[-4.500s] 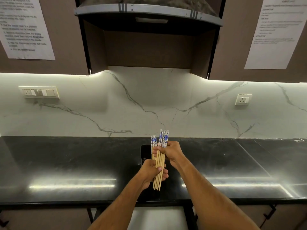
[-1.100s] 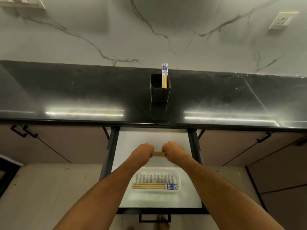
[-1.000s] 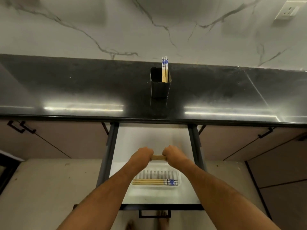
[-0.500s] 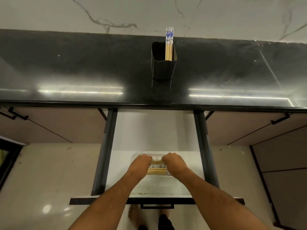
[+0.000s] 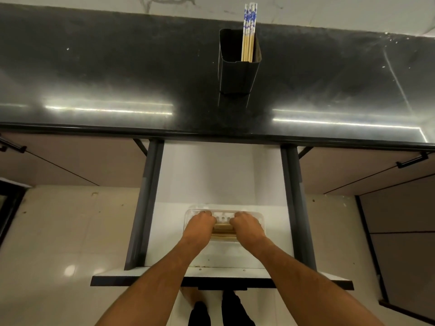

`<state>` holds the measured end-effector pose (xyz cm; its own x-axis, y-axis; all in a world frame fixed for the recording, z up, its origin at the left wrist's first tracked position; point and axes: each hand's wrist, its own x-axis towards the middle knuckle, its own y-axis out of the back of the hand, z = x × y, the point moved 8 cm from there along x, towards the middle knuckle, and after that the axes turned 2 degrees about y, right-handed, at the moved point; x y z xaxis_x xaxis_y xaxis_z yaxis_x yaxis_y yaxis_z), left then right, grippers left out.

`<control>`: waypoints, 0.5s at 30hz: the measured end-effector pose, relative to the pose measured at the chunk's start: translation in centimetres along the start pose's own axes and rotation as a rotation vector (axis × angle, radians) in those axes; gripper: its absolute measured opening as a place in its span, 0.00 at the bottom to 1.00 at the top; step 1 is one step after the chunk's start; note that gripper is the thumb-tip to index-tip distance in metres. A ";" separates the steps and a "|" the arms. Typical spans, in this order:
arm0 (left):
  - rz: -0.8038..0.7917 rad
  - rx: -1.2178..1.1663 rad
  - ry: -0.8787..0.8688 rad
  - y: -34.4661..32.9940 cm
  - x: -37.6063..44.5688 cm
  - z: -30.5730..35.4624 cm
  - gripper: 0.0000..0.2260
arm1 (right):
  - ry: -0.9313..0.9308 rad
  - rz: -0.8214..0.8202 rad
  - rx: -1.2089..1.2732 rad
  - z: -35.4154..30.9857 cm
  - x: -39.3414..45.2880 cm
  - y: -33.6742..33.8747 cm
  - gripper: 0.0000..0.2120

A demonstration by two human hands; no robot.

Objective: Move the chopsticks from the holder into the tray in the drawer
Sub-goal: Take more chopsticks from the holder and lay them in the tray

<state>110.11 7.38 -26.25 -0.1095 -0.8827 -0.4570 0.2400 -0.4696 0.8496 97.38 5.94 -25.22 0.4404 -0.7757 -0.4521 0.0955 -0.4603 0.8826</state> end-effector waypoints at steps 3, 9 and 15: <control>0.025 -0.005 -0.017 0.2 0.1 0.0 0.15 | 0.005 0.022 0.009 0.1 -0.1 0.2 0.15; 0.090 -0.036 -0.041 0.9 -0.3 -0.2 0.16 | -0.002 0.089 0.034 0.7 -0.8 0.7 0.14; 0.130 -0.038 -0.050 0.9 -0.8 -0.3 0.16 | -0.009 0.119 0.018 1.2 -1.3 0.4 0.16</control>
<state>110.74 7.68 -25.22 -0.1224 -0.9363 -0.3291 0.2911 -0.3509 0.8900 95.76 6.29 -24.45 0.4396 -0.8293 -0.3451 0.0266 -0.3720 0.9279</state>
